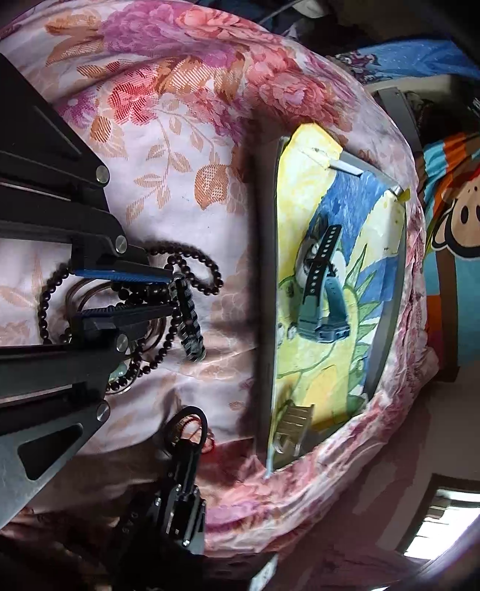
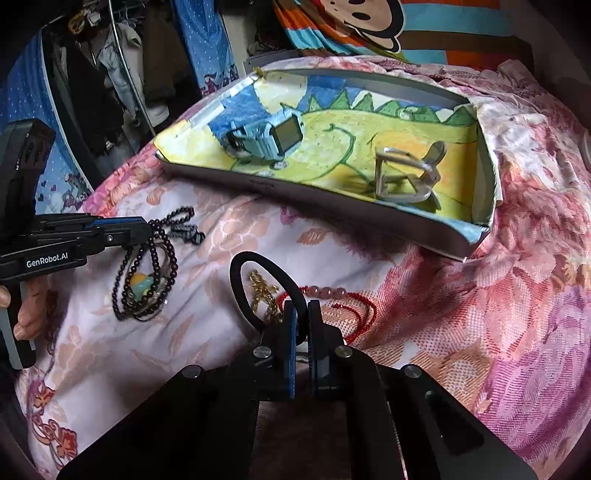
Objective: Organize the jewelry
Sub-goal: 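Grasp the black bead necklace with left tool while right tool grasps black hair tie, then lower the necklace onto the tray with left tool while right tool drops the hair tie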
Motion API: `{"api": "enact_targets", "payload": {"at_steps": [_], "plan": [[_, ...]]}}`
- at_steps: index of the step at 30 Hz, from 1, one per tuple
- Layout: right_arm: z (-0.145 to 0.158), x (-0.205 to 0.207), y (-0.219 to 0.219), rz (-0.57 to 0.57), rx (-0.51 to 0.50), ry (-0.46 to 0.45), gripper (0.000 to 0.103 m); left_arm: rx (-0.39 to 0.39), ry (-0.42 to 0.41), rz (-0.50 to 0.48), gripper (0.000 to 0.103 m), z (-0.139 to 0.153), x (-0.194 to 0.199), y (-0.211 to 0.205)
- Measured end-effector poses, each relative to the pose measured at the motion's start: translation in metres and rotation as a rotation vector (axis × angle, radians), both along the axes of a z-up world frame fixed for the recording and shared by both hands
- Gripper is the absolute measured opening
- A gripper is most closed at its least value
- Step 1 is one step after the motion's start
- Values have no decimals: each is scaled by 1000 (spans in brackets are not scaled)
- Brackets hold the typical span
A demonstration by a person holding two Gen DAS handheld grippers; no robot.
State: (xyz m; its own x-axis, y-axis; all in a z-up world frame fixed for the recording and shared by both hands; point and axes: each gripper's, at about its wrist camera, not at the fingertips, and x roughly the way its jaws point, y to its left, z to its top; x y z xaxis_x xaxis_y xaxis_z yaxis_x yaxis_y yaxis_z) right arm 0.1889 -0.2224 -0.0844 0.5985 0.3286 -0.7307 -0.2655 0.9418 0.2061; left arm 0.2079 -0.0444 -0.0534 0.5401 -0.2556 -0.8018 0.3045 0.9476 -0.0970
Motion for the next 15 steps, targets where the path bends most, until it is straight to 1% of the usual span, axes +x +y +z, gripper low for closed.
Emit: {"api": "enact_targets", "payload": {"at_steps": [5,9,15], "plan": [[9,-3,-2,2,29,-38,5,-71,1,24,10,12,0,10],[17,-6,-4,2,58,-73,5,-124,-19,31,10,27,-5,17],[29,-10,-7,-2,91,-120,5,-196,-49,10,10,50,-17,18]]}}
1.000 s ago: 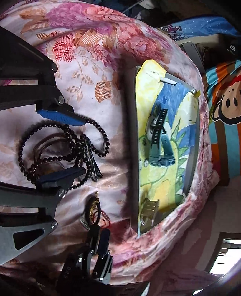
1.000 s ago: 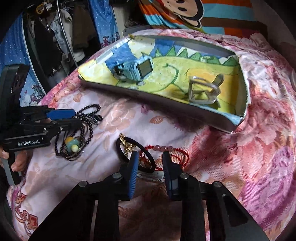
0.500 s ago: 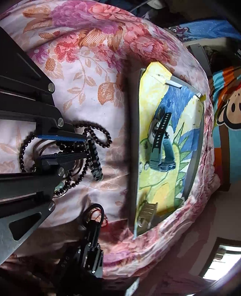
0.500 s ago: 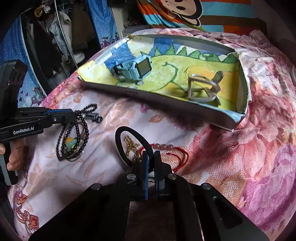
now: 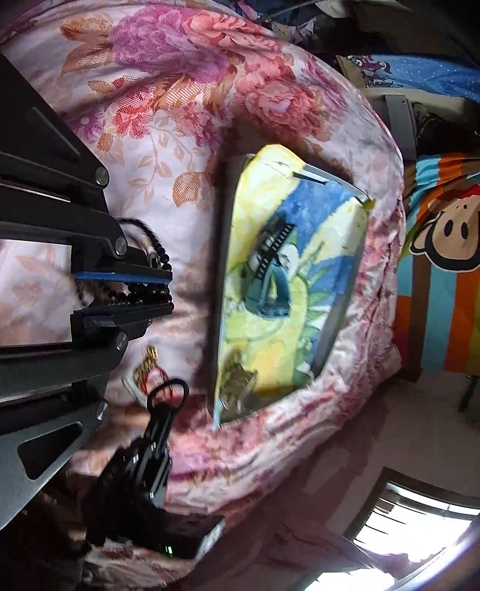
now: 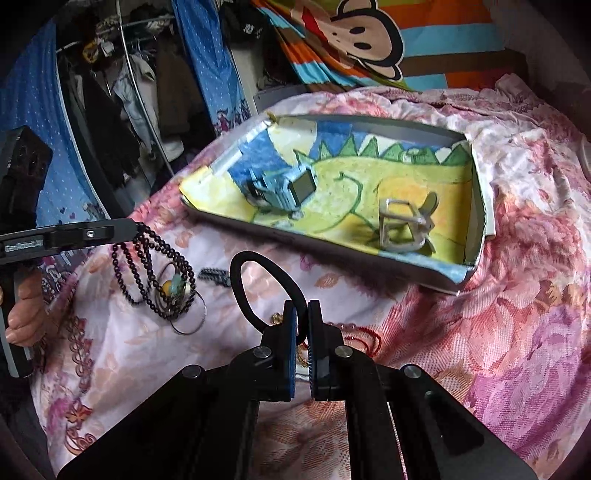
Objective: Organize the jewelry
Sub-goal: 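Lower the necklace onto the tray with left tool while right tool drops the hair tie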
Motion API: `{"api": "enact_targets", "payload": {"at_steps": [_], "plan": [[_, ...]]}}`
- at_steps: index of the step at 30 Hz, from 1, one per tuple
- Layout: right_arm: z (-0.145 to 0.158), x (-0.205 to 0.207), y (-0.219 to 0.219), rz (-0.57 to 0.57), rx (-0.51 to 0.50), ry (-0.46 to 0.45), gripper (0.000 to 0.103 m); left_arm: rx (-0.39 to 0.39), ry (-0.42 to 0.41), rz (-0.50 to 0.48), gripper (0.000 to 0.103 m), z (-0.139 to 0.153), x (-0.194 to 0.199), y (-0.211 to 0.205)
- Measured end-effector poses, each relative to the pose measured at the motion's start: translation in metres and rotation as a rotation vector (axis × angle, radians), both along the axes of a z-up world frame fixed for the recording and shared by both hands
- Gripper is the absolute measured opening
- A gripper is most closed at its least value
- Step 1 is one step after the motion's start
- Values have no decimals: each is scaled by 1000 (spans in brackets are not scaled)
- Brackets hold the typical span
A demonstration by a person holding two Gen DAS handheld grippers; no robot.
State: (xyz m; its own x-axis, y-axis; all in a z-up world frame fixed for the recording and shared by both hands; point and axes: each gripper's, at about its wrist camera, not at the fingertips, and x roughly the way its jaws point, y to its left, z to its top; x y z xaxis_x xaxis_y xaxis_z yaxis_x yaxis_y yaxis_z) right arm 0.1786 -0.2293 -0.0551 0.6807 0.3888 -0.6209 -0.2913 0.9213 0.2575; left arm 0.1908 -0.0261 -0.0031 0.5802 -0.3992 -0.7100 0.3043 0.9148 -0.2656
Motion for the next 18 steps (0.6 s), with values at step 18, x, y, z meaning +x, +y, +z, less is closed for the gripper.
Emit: {"api": "enact_targets", "payload": {"at_steps": [18], "plan": [[26,6,-17,-72,42,-109,5,-157,-154,-47,10,57,-13,-8]]}}
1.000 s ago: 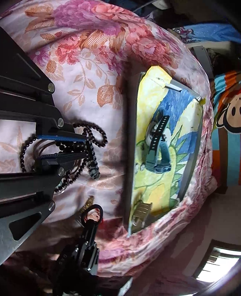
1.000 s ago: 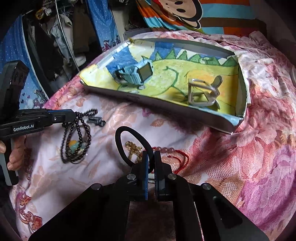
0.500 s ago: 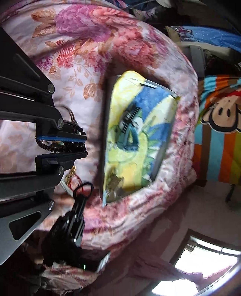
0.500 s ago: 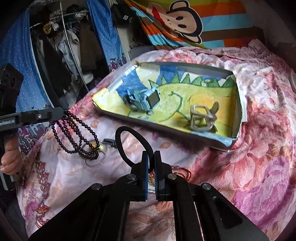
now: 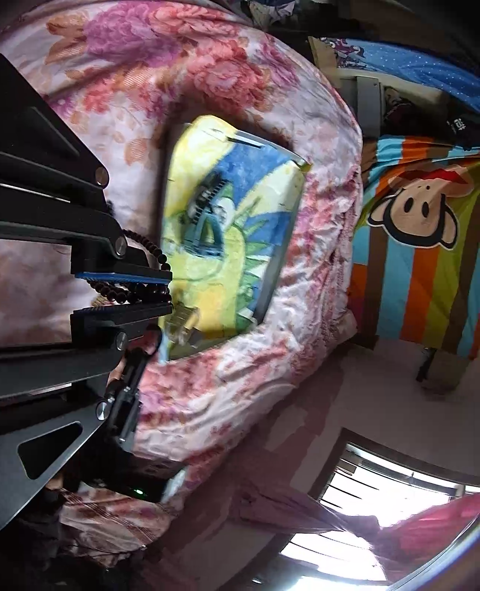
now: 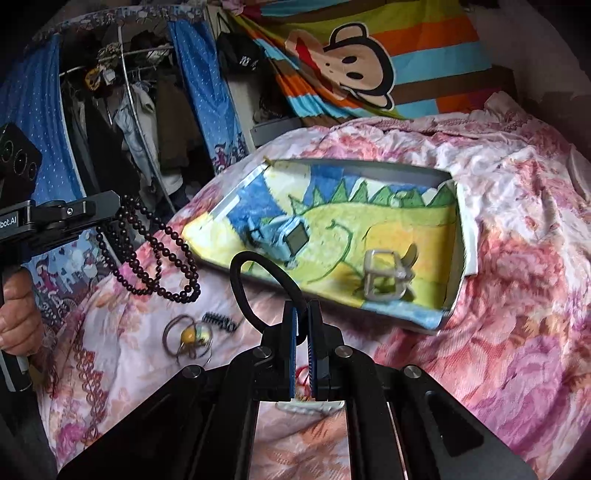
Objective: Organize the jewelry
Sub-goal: 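Lower the necklace onto the tray with left tool while right tool drops the hair tie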
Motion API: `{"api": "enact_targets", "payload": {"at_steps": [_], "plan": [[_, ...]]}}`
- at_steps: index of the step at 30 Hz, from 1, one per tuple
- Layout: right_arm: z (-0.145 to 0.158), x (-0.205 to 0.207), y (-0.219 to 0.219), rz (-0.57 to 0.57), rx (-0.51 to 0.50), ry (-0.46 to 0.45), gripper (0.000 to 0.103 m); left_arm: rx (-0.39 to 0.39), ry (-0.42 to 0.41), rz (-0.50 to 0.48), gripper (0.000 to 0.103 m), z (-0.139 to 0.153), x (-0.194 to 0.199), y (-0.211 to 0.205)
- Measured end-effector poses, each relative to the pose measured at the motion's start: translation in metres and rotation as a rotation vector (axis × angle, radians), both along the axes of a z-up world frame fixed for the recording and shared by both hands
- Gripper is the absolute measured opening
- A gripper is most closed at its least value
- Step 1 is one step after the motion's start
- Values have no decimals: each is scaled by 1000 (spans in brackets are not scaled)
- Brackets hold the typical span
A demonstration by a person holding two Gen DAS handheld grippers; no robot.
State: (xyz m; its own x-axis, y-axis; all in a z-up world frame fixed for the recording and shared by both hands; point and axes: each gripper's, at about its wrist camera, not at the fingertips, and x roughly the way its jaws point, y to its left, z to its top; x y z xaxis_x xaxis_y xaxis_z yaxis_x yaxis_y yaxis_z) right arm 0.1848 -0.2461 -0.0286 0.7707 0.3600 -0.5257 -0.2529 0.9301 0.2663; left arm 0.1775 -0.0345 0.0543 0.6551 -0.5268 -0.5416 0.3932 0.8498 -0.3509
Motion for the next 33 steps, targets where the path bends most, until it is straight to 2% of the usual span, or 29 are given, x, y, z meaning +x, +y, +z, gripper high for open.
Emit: {"api": "enact_targets", "payload": {"at_steps": [5,9,15,18,22,29,31,33], "plan": [[0,26,-3,-40,-21,1,5,13,-80,49,10,10,14,-6],[-7,44,0,-62,-53,25,5,36,-98,117,10,4,40,-6],[-21,62,11,-94,-107,52,5,19,-53,226,10,-22,79,11],[-26,64,14,-95,-122,62,5,18,-23,240,10,-32,89,16],[-28,65,16,-98,-136,66,5,58,34,263,10,-52,100,19],[-30,66,14,-117,-150,82,7,70,94,285,10,-67,106,21],[-30,67,14,-121,-154,84,10,70,118,287,10,-70,107,21],[-29,66,14,-122,-153,77,22,74,130,298,11,-72,107,21]]}}
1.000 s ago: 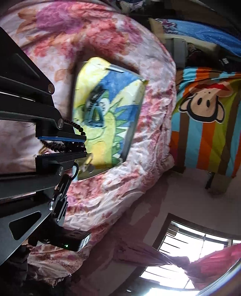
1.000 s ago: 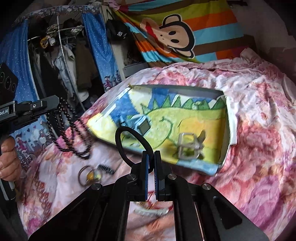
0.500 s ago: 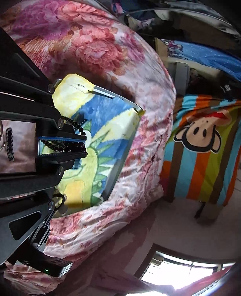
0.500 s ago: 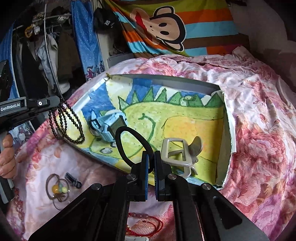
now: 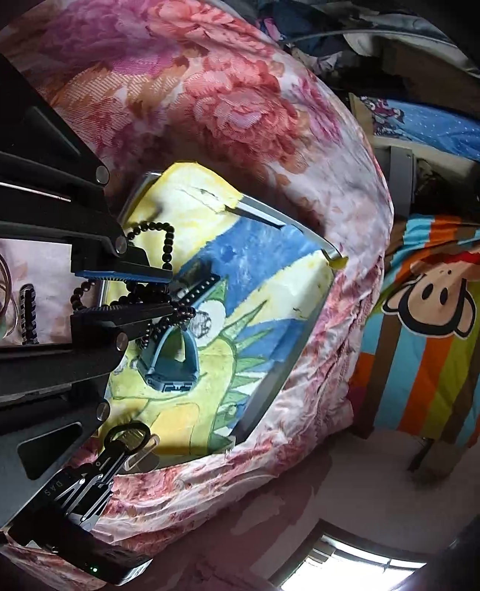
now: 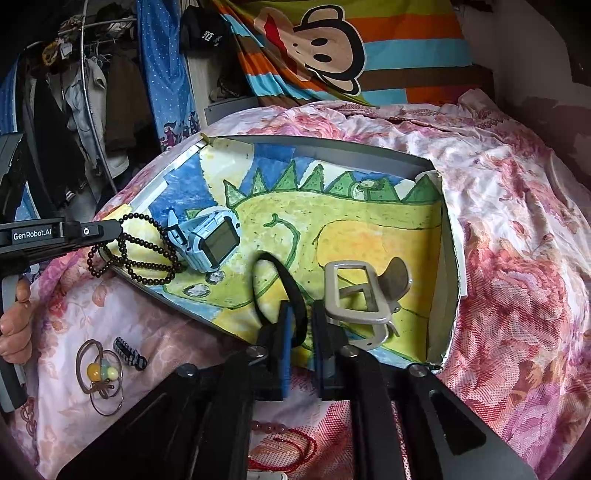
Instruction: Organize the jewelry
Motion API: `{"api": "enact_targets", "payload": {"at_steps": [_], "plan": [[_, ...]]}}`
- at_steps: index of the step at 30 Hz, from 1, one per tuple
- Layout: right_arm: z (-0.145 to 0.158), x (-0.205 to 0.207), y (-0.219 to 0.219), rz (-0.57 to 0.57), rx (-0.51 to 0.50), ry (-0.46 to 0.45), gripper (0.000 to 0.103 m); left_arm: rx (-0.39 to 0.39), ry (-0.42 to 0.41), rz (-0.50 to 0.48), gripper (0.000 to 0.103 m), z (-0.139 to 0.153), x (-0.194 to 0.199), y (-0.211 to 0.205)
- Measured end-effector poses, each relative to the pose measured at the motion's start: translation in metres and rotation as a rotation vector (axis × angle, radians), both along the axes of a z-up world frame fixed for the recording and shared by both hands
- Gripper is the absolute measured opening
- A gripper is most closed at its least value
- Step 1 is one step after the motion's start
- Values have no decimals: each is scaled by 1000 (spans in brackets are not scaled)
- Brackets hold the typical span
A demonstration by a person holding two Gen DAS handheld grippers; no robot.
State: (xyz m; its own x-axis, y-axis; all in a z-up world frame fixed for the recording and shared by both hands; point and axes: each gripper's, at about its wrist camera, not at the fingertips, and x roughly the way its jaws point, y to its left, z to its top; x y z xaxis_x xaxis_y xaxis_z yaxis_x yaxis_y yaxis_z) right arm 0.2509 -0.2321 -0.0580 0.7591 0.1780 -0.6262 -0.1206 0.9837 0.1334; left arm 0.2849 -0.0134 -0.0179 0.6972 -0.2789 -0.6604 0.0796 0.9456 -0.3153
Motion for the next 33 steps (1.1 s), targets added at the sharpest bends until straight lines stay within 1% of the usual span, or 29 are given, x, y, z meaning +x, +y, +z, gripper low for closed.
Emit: {"api": "enact_targets", "payload": {"at_steps": [1,2,3,4,5,7,8,9,10,11,13,14,15,16,18,20,22,23,24,25,28,30,33], "plan": [[1,-1,0,-2,0,-8,26,-1,6,-4,11,-1,0,0],[2,-2,0,-2,0,-14,33,0,9,-9,14,-1,0,-1],[4,-3,-1,-3,1,-24,33,3,13,-12,16,-1,0,-1],[6,-4,-1,-4,0,-30,33,7,14,-13,22,-2,-1,-2],[8,-6,-1,-7,-4,-39,34,7,11,-12,26,-1,-2,-3],[13,-10,-3,-14,-10,-54,34,14,5,-17,29,-1,-4,-5],[17,-13,-4,-22,-12,-67,36,21,3,-21,31,0,-6,-7],[20,-15,-6,-27,-11,-76,42,24,1,-25,33,1,-7,-7],[25,-20,-7,-37,-8,-92,46,28,-3,-28,42,2,-9,-8],[29,-24,-9,-44,-6,-105,52,31,-11,-24,58,4,-13,-9],[36,-31,-11,-50,-5,-125,55,34,-48,-2,73,8,-22,-8],[41,-37,-12,-52,-9,-140,58,35,-74,3,74,11,-28,-7],[45,-41,-13,-52,-11,-152,63,38,-82,0,74,14,-31,-7],[49,-47,-13,-51,-15,-167,65,46,-88,-3,76,17,-37,-8],[58,-62,-14,-44,-23,-202,75,57,-108,4,82,21,-46,-8],[66,-77,-15,-43,-29,-235,77,74,-152,8,92,27,-60,-11],[72,-89,-17,-44,-27,-253,80,103,-202,1,96,35,-75,-17],[75,-99,-18,-48,-23,-264,84,110,-216,-2,98,38,-80,-18],[77,-103,-19,-49,-19,-270,89,115,-233,-7,99,42,-88,-20],[79,-109,-20,-48,-15,-279,91,121,-256,-9,101,45,-98,-21],[86,-132,-20,-44,-5,-310,94,143,-306,-8,103,52,-122,-25],[90,-143,-18,-36,-8,-327,99,167,-336,-15,103,56,-139,-26],[94,-161,-14,-28,-17,-349,100,184,-363,-13,103,61,-161,-23]]}}
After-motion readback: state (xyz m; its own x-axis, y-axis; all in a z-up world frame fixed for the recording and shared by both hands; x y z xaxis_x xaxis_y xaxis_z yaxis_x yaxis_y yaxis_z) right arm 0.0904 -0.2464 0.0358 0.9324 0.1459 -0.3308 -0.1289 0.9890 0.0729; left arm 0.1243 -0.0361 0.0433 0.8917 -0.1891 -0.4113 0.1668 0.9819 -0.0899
